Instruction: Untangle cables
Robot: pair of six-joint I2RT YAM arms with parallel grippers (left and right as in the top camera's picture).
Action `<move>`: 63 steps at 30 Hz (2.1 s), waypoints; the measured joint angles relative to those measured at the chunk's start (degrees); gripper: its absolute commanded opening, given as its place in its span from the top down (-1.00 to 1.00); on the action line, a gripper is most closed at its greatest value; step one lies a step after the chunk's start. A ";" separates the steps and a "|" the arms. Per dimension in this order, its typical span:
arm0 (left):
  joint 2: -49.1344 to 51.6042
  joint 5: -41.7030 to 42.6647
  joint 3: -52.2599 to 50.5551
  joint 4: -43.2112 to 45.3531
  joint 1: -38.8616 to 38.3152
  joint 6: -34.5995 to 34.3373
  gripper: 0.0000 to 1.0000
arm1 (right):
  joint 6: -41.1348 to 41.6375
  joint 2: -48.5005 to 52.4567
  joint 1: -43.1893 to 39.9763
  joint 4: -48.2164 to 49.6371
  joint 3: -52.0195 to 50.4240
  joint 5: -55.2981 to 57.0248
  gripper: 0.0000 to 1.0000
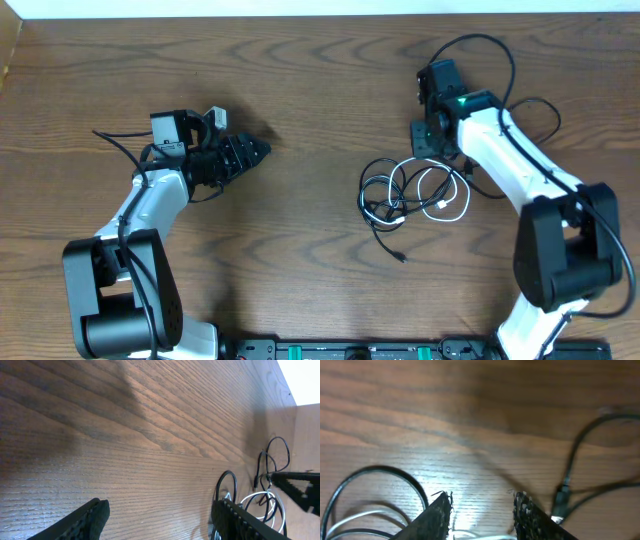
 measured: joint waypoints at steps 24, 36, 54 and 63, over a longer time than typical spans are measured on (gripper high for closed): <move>0.00 0.00 0.00 0.02 0.00 0.00 -0.41 | -9.35 1.44 0.00 -18.93 0.96 -2.10 -0.04; 0.00 0.00 0.00 0.00 0.00 0.00 -0.41 | -7.76 1.44 0.00 -25.94 1.16 3.69 -0.08; 0.00 0.00 0.00 0.00 0.00 -0.02 -0.41 | -7.80 1.44 0.00 -26.12 -3.72 3.85 0.09; 0.00 0.00 0.00 0.02 0.00 0.00 -0.42 | -9.38 1.44 0.00 -17.97 -11.82 3.91 0.49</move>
